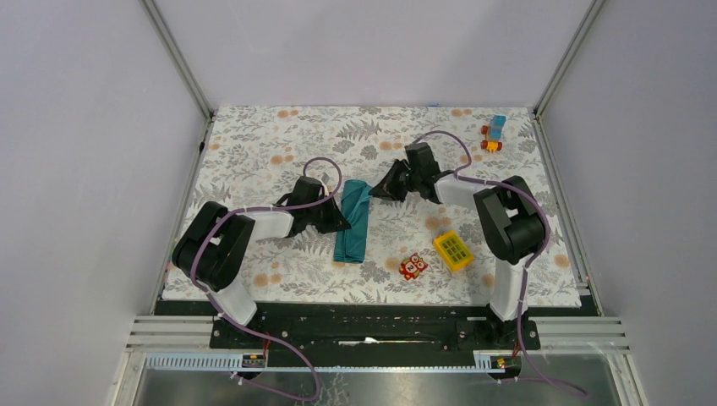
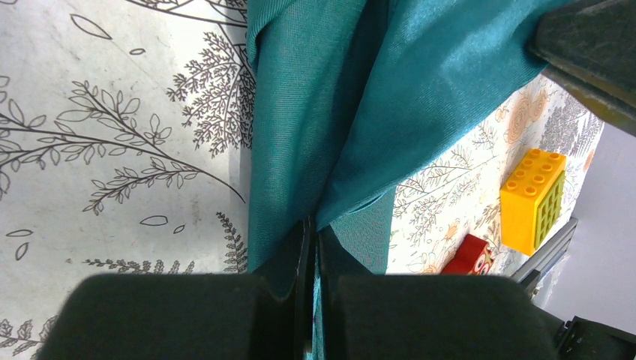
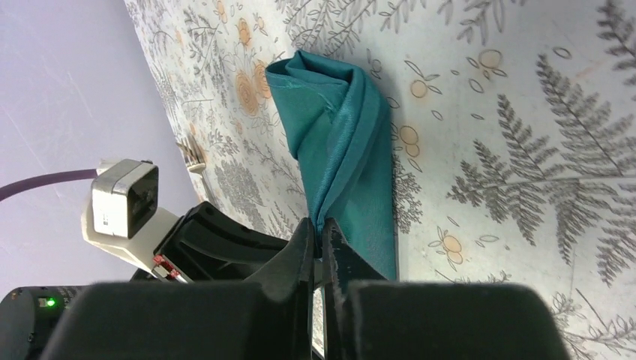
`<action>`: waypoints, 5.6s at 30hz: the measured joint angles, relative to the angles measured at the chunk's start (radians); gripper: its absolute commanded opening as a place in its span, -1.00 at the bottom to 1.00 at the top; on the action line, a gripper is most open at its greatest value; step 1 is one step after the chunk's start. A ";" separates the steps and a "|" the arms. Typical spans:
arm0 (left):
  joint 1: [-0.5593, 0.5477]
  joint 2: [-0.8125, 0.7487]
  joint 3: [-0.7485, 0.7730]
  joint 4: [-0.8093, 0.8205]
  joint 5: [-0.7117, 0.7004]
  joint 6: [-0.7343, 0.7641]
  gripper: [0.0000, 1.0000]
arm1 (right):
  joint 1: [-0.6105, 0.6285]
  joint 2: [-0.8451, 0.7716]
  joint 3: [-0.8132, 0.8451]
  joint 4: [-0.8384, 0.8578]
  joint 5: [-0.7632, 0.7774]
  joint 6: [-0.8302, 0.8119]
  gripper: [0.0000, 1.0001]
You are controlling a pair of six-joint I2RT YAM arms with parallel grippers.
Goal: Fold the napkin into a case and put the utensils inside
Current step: Fold the 2/3-rectangle-folded napkin at the center of the board, then grasp the top corner of the smaller rectangle folded napkin from the folded napkin.
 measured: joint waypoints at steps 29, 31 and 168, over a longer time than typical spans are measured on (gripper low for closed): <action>0.048 -0.115 -0.105 -0.026 -0.077 -0.103 -0.54 | 0.042 0.133 0.190 0.001 -0.013 0.104 -1.00; 0.031 -0.113 -0.124 0.010 -0.076 -0.125 -0.61 | 0.046 0.149 0.204 -0.003 -0.014 0.104 -1.00; -0.002 0.071 0.402 -0.484 -0.330 0.201 -1.00 | 0.108 0.287 0.041 0.535 -0.218 0.204 -0.79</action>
